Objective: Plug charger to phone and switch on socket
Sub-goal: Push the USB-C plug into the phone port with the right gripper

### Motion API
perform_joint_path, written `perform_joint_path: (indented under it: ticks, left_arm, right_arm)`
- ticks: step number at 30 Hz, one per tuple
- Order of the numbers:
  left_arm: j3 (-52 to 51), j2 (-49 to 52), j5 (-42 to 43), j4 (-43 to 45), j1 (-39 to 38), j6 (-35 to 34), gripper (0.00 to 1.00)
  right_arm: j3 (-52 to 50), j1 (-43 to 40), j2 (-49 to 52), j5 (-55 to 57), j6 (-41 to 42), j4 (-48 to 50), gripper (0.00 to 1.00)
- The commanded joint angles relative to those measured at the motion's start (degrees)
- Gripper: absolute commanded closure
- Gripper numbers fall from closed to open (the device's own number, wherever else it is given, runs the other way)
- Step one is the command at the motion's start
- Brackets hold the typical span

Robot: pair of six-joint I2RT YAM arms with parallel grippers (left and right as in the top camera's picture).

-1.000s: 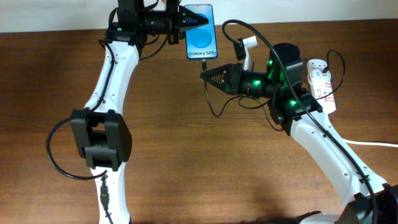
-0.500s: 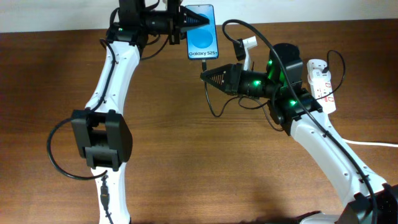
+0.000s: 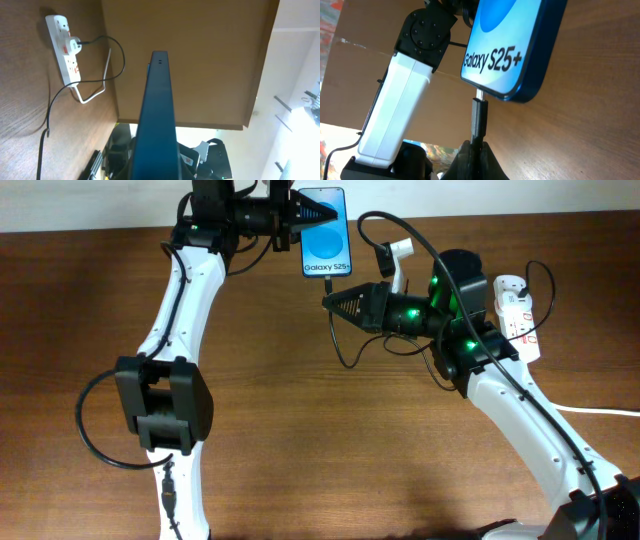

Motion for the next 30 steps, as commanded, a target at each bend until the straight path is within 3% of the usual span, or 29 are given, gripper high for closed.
perform_joint_path:
  ticks: [1, 30]
  left_arm:
    - [0.44, -2.05, 2.47, 0.42, -0.26, 1.16, 1.00]
    - [0.44, -2.05, 4.15, 0.42, -2.14, 2.64, 1.00]
  right_arm:
    - [0.13, -0.35, 0.07, 0.13, -0.33, 0.17, 0.96]
    - [0.13, -0.44, 0.07, 2.29, 1.60, 3.02, 0.96]
